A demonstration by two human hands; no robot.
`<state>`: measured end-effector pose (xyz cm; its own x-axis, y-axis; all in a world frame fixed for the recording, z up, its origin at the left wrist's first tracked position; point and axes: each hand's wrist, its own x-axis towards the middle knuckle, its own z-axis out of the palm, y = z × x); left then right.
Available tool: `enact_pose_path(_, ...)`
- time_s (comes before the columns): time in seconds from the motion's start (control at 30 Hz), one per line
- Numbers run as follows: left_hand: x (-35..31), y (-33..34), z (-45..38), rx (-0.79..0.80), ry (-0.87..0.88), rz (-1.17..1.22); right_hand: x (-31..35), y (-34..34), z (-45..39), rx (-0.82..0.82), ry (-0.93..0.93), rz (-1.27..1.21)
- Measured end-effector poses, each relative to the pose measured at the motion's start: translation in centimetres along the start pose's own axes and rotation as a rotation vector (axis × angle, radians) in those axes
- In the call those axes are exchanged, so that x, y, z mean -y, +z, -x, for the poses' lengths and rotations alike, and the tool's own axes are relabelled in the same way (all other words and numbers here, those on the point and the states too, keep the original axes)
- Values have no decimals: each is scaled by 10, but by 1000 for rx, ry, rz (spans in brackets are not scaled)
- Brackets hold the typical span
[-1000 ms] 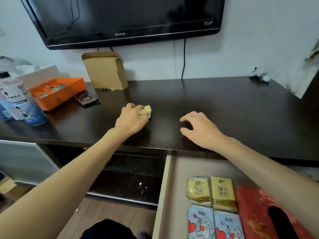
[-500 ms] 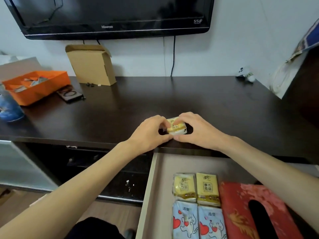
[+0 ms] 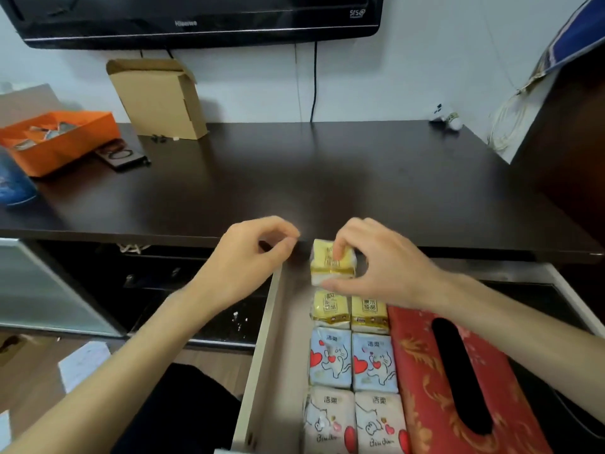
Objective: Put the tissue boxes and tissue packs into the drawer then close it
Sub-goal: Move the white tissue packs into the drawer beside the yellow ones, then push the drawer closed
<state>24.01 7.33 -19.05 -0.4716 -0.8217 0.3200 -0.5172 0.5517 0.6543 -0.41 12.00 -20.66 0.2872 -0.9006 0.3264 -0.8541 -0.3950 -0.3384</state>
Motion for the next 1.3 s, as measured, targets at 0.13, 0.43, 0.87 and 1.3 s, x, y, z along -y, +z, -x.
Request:
enact_pose_path(0.13,-12,12,63,78,-99,-37,9,27,20,216,114,28)
enact_pose_path(0.43,-46,20,109,139,-125,-157,14,37,34,301,177,3)
enact_pose_path(0.87,-56,44,208,154,36,-253,69,-39,228,189,215,22)
enact_pose_path(1.3,-39,66,178,30,187,-470,24,7,260,-218,58,509)
